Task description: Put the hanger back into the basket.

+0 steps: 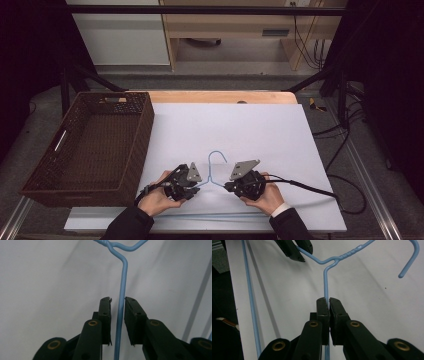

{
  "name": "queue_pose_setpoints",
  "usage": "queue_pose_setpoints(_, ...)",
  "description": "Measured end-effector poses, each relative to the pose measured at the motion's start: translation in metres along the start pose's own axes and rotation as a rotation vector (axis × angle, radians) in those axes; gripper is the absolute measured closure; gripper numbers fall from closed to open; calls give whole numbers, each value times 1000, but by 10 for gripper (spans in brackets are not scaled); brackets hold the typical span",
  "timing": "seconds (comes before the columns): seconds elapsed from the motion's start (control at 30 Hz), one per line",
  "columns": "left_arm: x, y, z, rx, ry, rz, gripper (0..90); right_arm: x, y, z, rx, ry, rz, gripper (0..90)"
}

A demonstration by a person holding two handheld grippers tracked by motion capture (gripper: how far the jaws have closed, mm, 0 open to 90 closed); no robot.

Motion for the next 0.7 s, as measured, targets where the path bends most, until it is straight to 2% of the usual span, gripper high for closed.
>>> queue_pose_setpoints(0.07,0,1,0,3,-3,-15,791,0,0,0,-2,3,1,879)
queue_pose_setpoints(0.17,-1,2,-1,0,-6,-12,833,0,0,0,-2,2,0,878)
queue_pose_setpoints(0.33,-2,1,-1,-4,-10,-15,842,0,0,-1,-3,6,0,878)
queue_pose_setpoints(0.47,-2,0,-2,11,2,-15,848,0,-1,-1,-6,7,-6,878)
queue_pose_setpoints(0.7,-6,-3,-3,21,13,2,861,0,-1,-1,-4,19,-8,877)
Point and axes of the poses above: each handheld gripper's, and its own axes: y roughly forward along the jaws, z roughly out of its underside, x roughly to its left, the point moved 7 cm from there along y, roughly forward along the jaws, and after that the axes turned 8 degrees about -x, right-handed, at the moved point
